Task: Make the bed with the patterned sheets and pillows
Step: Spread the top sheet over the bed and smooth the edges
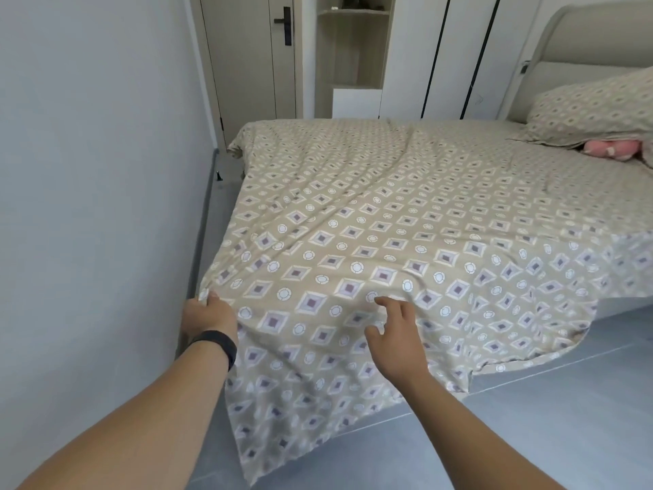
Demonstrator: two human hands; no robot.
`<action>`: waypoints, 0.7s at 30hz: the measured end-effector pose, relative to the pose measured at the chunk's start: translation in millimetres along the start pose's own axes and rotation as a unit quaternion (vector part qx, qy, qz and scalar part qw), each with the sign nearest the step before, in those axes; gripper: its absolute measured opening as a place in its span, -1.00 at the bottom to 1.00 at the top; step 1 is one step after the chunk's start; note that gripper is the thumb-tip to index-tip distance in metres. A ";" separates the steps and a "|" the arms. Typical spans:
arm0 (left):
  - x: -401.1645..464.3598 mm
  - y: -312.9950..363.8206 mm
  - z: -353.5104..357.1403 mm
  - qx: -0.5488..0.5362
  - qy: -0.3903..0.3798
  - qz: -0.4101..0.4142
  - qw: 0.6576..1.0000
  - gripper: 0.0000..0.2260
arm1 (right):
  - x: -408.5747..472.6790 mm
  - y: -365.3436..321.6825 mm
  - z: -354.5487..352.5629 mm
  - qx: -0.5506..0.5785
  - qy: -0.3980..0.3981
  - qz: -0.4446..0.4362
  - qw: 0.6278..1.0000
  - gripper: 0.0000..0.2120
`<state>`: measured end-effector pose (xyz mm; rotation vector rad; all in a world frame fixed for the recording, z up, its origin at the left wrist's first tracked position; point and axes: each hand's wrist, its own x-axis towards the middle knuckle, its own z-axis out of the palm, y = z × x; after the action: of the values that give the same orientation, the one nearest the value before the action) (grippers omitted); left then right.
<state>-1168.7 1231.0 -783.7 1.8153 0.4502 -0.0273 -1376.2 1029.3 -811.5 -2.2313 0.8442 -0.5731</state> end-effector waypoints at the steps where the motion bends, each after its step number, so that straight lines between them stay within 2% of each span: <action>1: 2.0 -8.2 1.7 0.012 -0.027 -0.038 0.999 -0.54 | -0.1 1.4 -0.4 -0.002 0.000 0.000 1.000 -0.54; 3: -5.4 -16.6 1.5 0.077 -0.088 -0.079 0.990 -0.36 | -0.5 3.6 -0.1 -0.006 -0.004 0.004 1.000 -0.54; 4: -13.3 -14.8 0.3 0.143 -0.108 -0.048 0.983 -0.30 | 0.7 3.7 0.5 -0.008 -0.007 0.006 1.000 -0.54; 6: -27.9 -9.4 4.5 0.237 -0.112 0.142 0.954 -0.28 | 3.0 5.2 3.5 -0.009 -0.017 0.014 1.000 -0.53; 8: -40.6 -6.4 16.9 0.234 -0.147 0.325 0.905 -0.38 | 5.1 6.7 7.8 -0.005 -0.027 0.028 0.999 -0.53; 11: -53.0 -15.1 34.1 0.282 -0.199 0.455 0.821 -0.50 | 4.9 6.1 13.8 0.005 -0.045 0.040 0.998 -0.55; 13: -60.9 -26.0 36.3 0.354 -0.165 0.546 0.741 -0.59 | 3.6 4.8 15.8 0.007 -0.054 0.041 0.998 -0.56; 14: -59.9 -30.7 37.4 0.365 -0.146 0.577 0.715 -0.64 | 3.2 4.8 15.7 0.008 -0.057 0.044 0.997 -0.56; 15: -55.9 -32.4 38.2 0.361 -0.129 0.597 0.705 -0.69 | 2.6 5.2 15.5 0.010 -0.058 0.049 0.997 -0.56; 17: -46.3 -28.0 40.9 0.337 -0.118 0.602 0.714 -0.74 | 3.1 6.1 14.2 0.018 -0.057 0.061 0.996 -0.56; 18: -43.8 -24.2 41.1 0.321 -0.125 0.586 0.733 -0.73 | 3.7 6.7 13.3 0.019 -0.056 0.065 0.996 -0.56; 21: -43.2 -23.9 42.9 0.257 -0.155 0.438 0.847 -0.61 | 2.7 5.8 11.9 0.020 -0.056 0.071 0.996 -0.56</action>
<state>-1207.2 1183.9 -807.7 2.3383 -0.7110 0.2072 -1369.6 1029.3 -823.2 -2.1259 0.9151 -0.3907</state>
